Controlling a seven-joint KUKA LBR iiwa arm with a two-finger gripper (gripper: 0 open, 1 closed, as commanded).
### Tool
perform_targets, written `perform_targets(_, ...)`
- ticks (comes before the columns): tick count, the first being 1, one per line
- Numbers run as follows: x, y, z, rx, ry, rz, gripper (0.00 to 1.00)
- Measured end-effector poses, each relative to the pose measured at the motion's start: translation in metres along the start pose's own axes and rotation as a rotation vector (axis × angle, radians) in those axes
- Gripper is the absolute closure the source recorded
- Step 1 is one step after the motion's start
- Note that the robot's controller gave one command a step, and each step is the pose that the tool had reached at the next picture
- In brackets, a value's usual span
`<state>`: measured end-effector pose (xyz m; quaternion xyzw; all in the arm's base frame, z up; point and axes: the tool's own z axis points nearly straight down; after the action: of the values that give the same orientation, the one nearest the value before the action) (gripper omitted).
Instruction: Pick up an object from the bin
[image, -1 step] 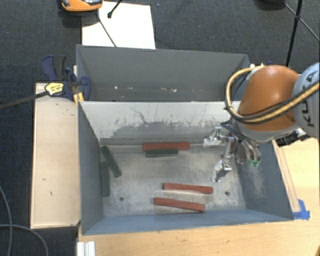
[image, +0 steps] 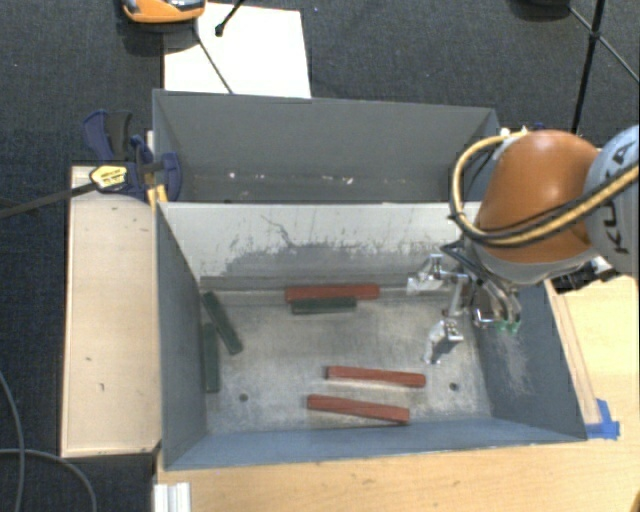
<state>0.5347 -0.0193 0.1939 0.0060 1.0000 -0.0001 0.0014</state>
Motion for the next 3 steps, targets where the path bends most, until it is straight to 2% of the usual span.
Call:
perform_targets(1, 0.0507, 0.0162, 0.1132, 0.0, -0.007, -0.308, 1.0)
perform_targets(2, 0.0423, 0.0188, 0.1138, -0.002, -0.045, -0.305, 0.0)
perform_targets(3, 0.0422, 0.0186, 0.114, -0.001, -0.045, -0.306, 0.0)
